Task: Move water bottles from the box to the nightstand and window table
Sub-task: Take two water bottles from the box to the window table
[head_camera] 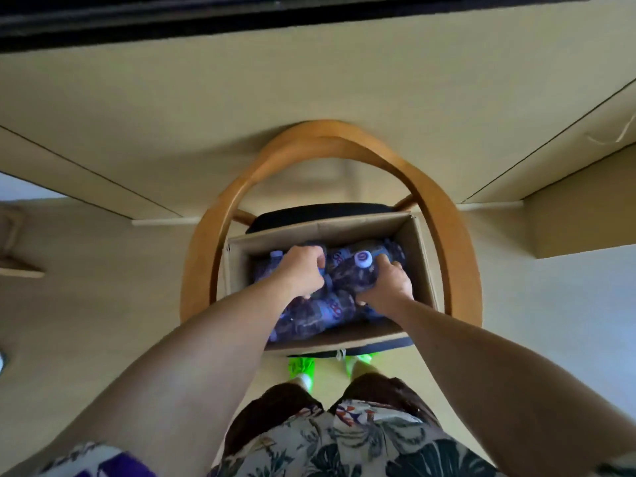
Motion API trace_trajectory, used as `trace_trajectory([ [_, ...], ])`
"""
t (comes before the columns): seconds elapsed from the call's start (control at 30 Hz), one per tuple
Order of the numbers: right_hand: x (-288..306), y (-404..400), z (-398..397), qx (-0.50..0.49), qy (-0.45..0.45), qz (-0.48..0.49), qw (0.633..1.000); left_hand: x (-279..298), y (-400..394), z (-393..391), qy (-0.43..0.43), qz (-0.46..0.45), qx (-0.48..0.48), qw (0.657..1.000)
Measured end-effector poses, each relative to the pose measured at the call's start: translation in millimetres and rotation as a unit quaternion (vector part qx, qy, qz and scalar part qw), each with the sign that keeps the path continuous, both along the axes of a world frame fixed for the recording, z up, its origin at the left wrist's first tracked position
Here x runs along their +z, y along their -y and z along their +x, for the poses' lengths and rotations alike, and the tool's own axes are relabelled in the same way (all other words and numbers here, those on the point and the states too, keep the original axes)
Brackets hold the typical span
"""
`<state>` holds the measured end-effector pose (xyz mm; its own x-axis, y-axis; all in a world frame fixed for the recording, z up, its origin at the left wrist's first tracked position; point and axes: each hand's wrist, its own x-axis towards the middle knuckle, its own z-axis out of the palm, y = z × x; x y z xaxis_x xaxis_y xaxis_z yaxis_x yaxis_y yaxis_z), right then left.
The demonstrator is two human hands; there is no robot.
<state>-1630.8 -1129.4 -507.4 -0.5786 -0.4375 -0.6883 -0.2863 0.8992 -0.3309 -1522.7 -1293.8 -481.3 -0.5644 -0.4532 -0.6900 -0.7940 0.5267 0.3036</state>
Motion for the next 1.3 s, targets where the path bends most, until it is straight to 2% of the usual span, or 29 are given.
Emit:
trace_trajectory([
  [0.13, 14.0, 0.6, 3.2, -0.018, -0.029, -0.019, 0.999, 6.0, -1.7, 0.9, 0.039, -0.002, -0.059, 0.998],
  [0.27, 3.8, -12.5, 1.7, -0.046, -0.046, -0.013, 0.998, -21.9, -18.5, 14.3, 0.036, 0.030, -0.084, 0.995],
  [0.43, -25.2, -16.5, -0.3, -0.027, -0.061, -0.018, 0.998, -64.2, -53.2, 12.9, 0.040, 0.046, -0.132, 0.989],
  [0.67, -59.3, -23.5, -8.7, -0.063, -0.031, -0.065, 0.995, -108.4, -81.6, 2.3, 0.088, -0.023, -0.166, 0.982],
  [0.83, -69.1, -28.6, -15.9, -0.144, 0.036, -0.102, 0.984, -100.6, -70.2, -14.6, 0.142, 0.009, -0.182, 0.973],
  [0.93, -63.4, -27.6, -21.0, -0.149, 0.062, -0.107, 0.981, -86.6, -60.3, -18.9, 0.171, 0.069, -0.148, 0.972],
  [1.07, -49.7, -22.5, -21.4, -0.143, 0.083, -0.103, 0.981, -64.5, -45.3, -15.7, 0.203, 0.095, -0.169, 0.960],
  [1.17, -33.6, -18.3, -22.5, -0.226, 0.132, -0.121, 0.958, -40.3, -29.1, -15.5, 0.211, 0.103, -0.153, 0.960],
  [1.3, 0.4, -18.6, -31.2, -0.414, 0.244, -0.192, 0.856, 7.2, -0.9, -28.6, 0.172, 0.116, -0.111, 0.972],
])
